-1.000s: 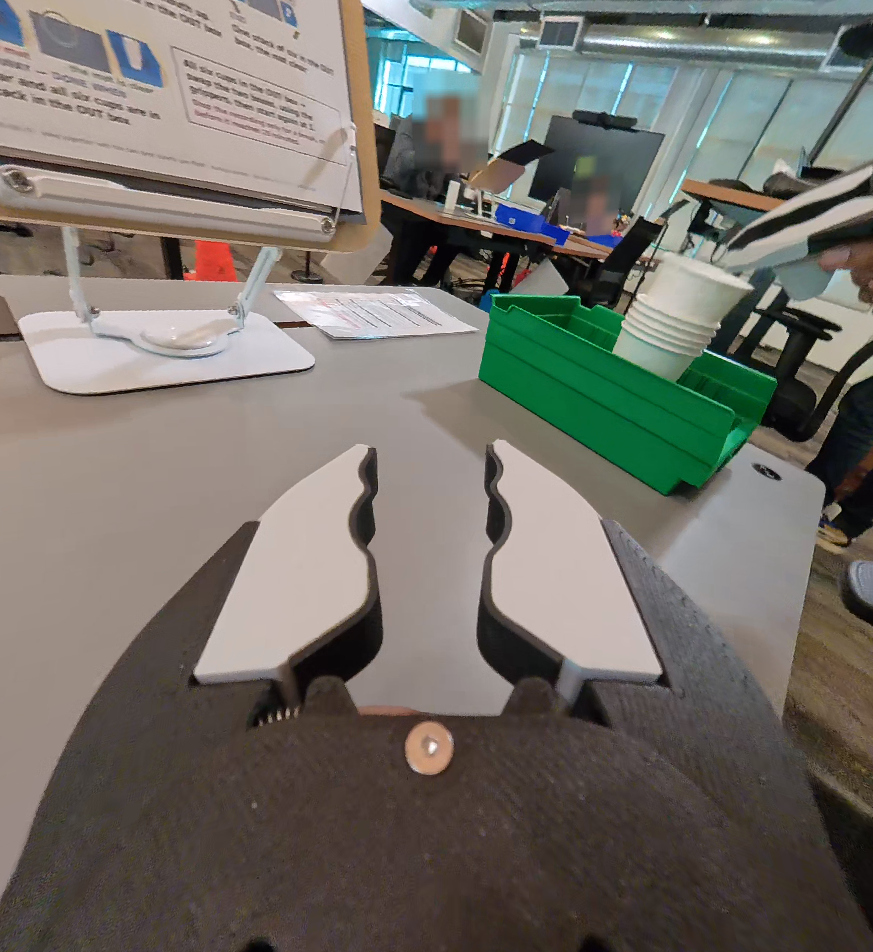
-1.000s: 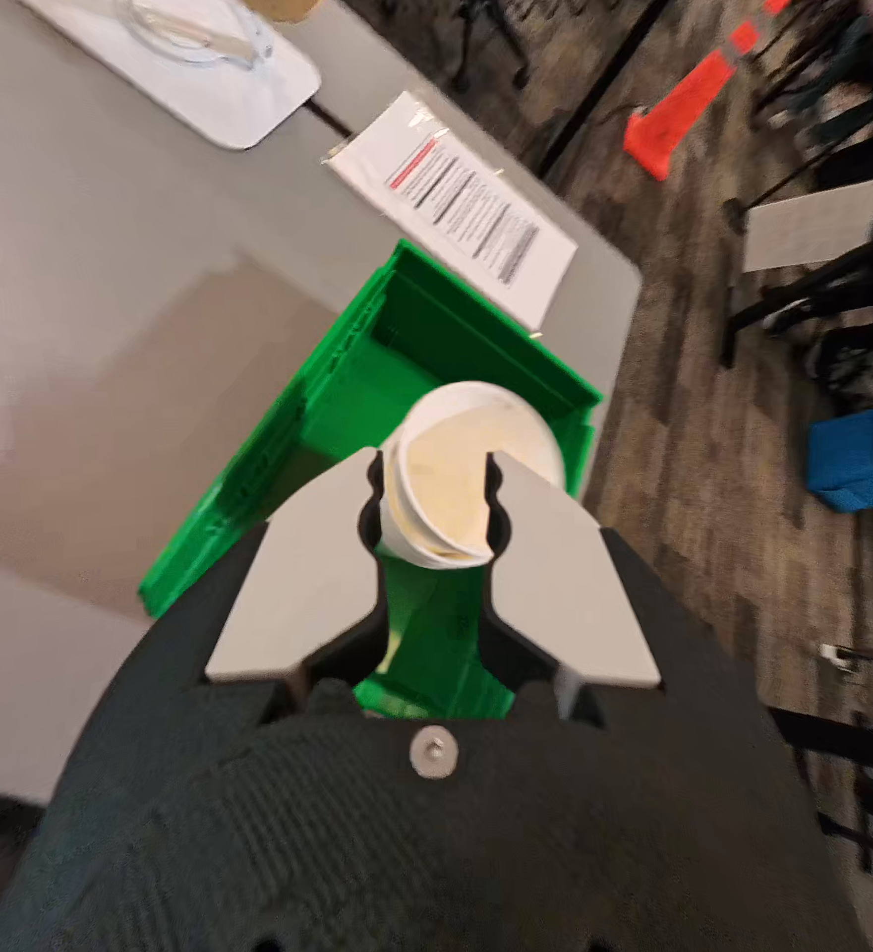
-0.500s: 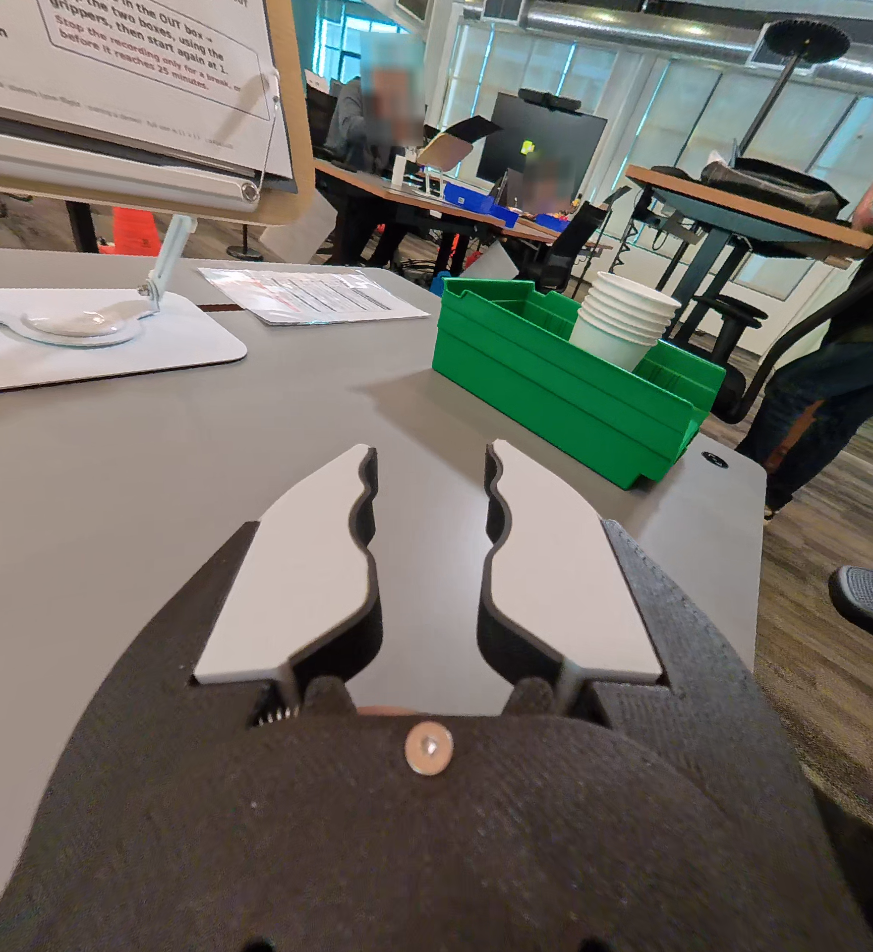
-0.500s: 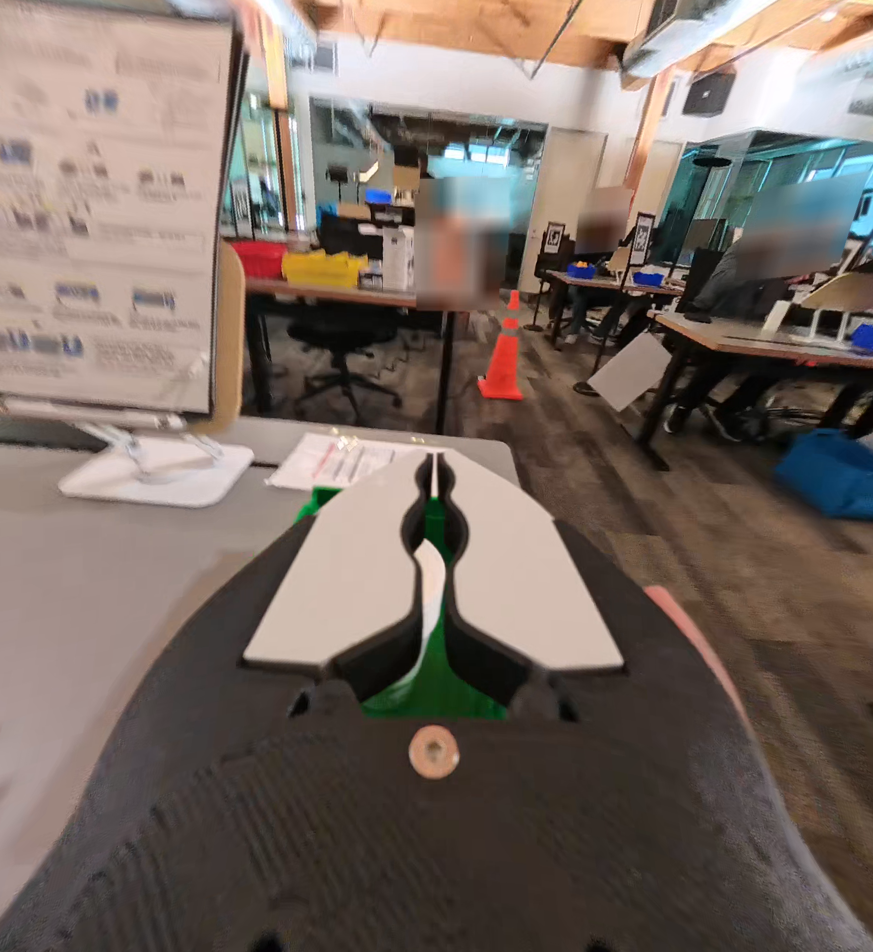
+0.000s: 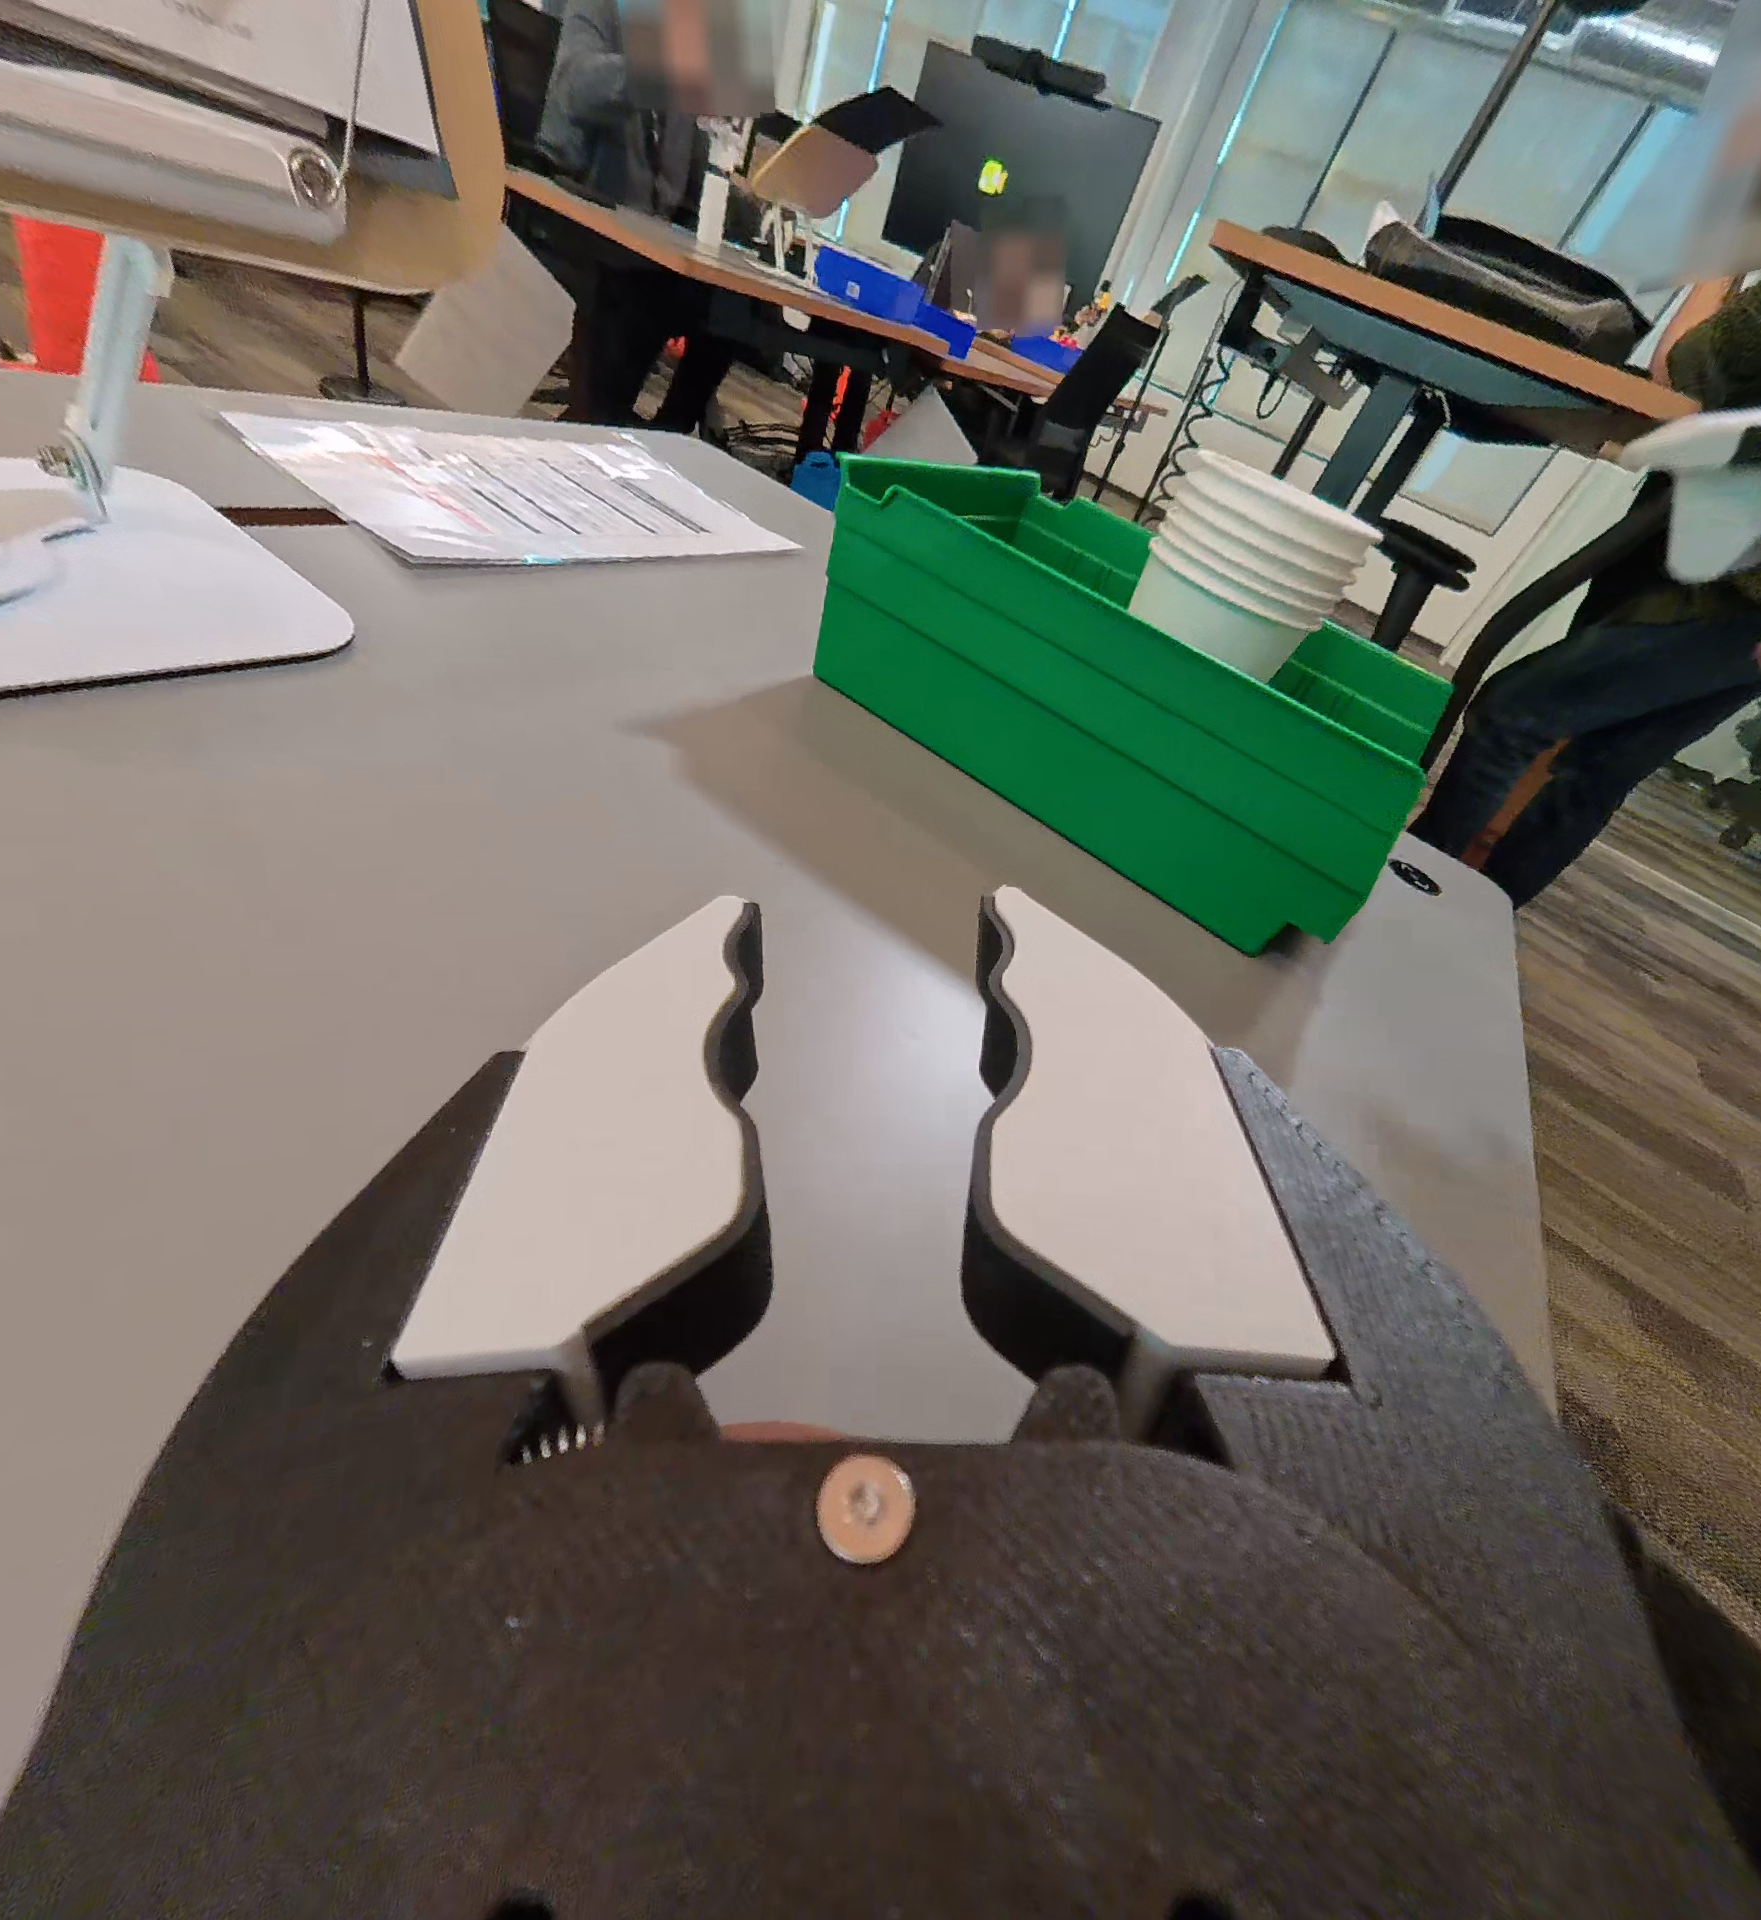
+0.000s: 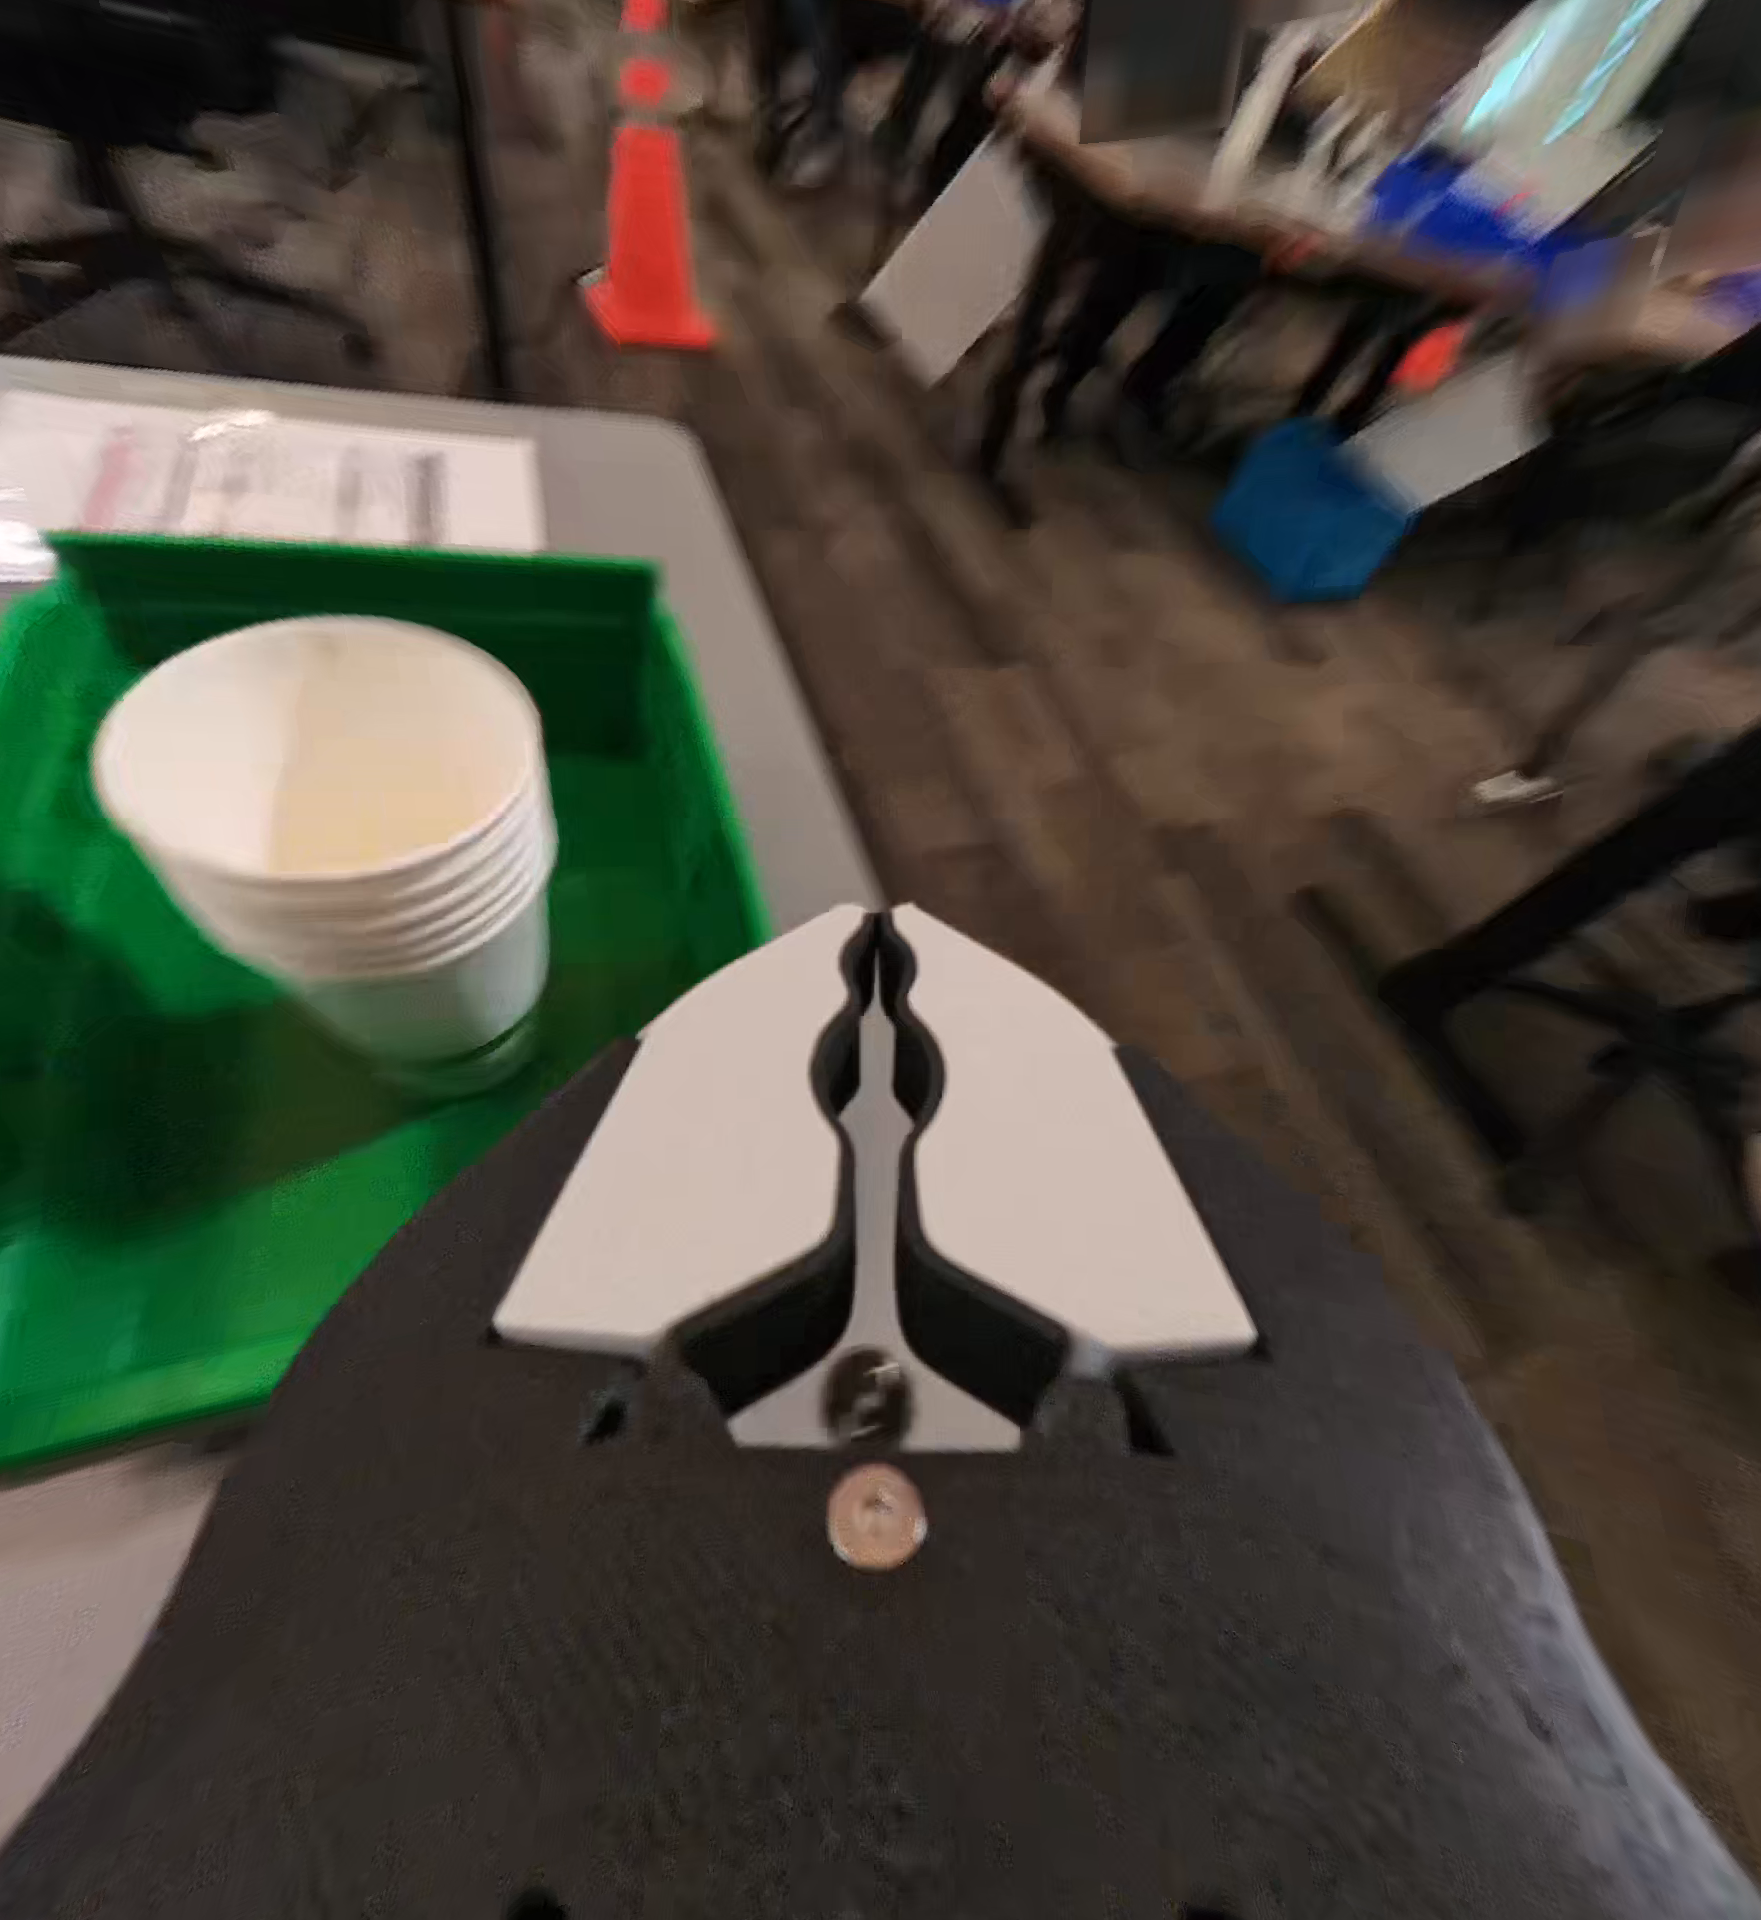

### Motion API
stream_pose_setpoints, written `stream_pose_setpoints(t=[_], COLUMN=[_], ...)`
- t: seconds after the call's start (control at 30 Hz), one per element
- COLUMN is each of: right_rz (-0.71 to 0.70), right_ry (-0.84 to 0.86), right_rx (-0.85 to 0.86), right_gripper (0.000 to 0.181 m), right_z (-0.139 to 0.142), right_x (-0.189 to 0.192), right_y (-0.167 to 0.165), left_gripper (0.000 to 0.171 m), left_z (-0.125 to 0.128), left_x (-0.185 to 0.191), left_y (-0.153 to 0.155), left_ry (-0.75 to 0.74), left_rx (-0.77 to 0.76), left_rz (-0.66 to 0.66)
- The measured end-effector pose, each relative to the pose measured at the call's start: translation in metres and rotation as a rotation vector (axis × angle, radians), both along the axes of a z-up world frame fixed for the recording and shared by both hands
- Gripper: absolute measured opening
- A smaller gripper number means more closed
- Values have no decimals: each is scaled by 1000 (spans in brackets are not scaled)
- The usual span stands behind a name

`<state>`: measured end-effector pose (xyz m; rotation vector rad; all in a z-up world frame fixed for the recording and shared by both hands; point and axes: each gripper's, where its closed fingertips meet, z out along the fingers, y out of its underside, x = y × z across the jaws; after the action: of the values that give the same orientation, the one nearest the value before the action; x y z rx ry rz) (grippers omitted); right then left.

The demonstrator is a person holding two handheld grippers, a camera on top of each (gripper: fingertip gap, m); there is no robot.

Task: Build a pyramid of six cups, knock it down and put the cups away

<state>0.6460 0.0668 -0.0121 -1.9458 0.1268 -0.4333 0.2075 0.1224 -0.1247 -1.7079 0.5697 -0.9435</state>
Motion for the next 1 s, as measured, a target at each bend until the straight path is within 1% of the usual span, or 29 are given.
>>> stream_pose_setpoints(t=[0.03,0.07,0.1,0.17,0.27,0.33,0.43,0.57,0.67,0.83,0.97,1.0], right_rz=[42,80,102,107,105,115,123,139,150,178,217,232], right_ry=[91,163,205,213,225,290,347,288,243,263,242,235], right_rx=[-26,-45,-71,-133,-170,-156,-129,-162,-193,-190,-207,-203], right_gripper=[2,18,28,47,58,61,64,66,62,53,49,41], right_z=[-20,-38,-55,-88,-118,-124,-123,-131,-135,-134,-140,-139], right_x=[-6,-10,-12,-8,-2,-5,-7,-8,-10,-15,-14,-13], right_y=[5,8,10,9,6,7,11,14,18,30,38,39], left_gripper=[40,40,40,39,39,39,38,37,37,36,36,36], left_z=[-1,-1,0,2,4,4,1,2,2,1,1,0], left_x=[2,5,6,9,14,16,16,12,7,-4,-16,-19], left_y=[3,5,7,9,8,9,9,9,9,8,8,8], left_ry=[0,-8,-19,-37,-65,-67,-56,-58,-57,-49,-47,-46], left_rx=[-6,-13,-17,-27,-49,-53,-52,-51,-51,-52,-51,-52], left_rz=[-1,-9,-13,-15,-37,-43,-45,-35,-21,8,37,45])
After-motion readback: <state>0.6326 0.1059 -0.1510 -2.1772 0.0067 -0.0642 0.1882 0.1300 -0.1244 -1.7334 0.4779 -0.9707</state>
